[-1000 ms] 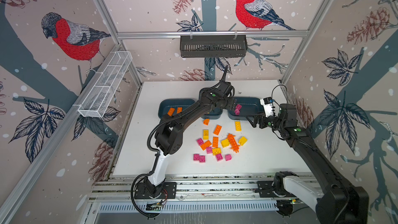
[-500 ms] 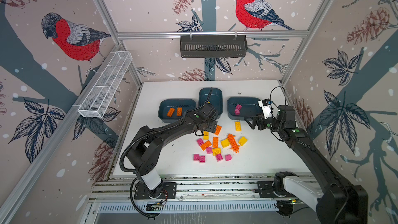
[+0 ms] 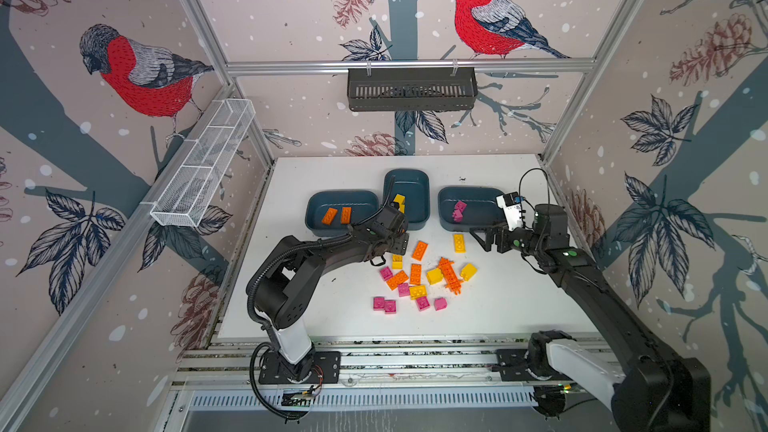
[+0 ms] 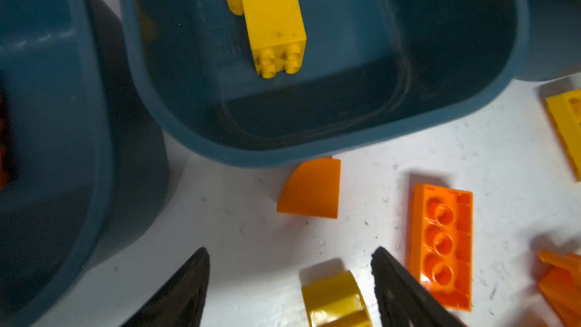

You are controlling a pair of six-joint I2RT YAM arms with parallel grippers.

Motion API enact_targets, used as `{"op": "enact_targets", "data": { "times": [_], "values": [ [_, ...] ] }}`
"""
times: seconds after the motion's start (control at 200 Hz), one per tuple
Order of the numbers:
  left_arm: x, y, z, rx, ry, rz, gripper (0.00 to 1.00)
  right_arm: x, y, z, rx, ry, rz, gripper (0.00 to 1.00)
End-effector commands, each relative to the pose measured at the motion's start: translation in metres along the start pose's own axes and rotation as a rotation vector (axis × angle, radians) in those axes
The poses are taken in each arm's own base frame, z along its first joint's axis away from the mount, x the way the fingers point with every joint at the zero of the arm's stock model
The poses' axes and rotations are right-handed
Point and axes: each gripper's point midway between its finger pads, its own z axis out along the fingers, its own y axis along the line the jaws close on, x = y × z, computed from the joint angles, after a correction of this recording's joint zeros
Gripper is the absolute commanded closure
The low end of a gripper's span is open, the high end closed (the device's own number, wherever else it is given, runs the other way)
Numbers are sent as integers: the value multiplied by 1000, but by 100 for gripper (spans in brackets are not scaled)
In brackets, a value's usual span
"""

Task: Sort the legos into containers by color
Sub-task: 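Grasp a small orange curved brick near the bins with the left gripper, then carry the orange brick to the smallest bin and release it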

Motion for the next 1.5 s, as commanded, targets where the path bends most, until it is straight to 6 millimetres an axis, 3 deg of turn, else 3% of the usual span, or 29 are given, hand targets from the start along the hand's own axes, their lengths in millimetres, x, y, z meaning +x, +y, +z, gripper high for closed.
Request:
{"op": "enact_targets", "data": {
  "times": [0.0, 0.26, 0.665, 0.761, 0.921, 0.936, 1.021, 1.281, 1.306, 1.496],
  "values": [
    [-17, -4, 9, 25, -66, 23, 20, -4, -1, -1, 8, -19, -9, 0],
    [-19, -12, 25, 58, -75, 45, 27, -2, 0, 1, 7, -12, -5, 1],
    [-19, -17, 32, 80, -84, 42, 60, -1, 1, 4, 5, -2, -7, 0],
    [-17, -15, 26, 79, -82, 45, 62, -1, 2, 4, 6, -1, -9, 1],
    [-15, -15, 10, 90, -61, 44, 62, -2, 3, 5, 2, -6, -9, 1],
    [-6, -12, 10, 86, -42, 43, 62, -2, 3, 5, 2, -6, -9, 1],
    [2, -11, -2, 91, -20, 37, 62, -3, 3, 5, 0, -8, -10, 1],
    [3, -4, -59, 87, 37, 33, 63, -3, 5, 8, -12, -6, -11, 0],
    [-11, -4, -69, 83, 11, 33, 63, -2, 5, 8, -12, -4, -10, 0],
    [-42, 36, -103, -58, -14, 33, 63, -5, 6, 10, -15, -9, -13, 1]
  ]
}}
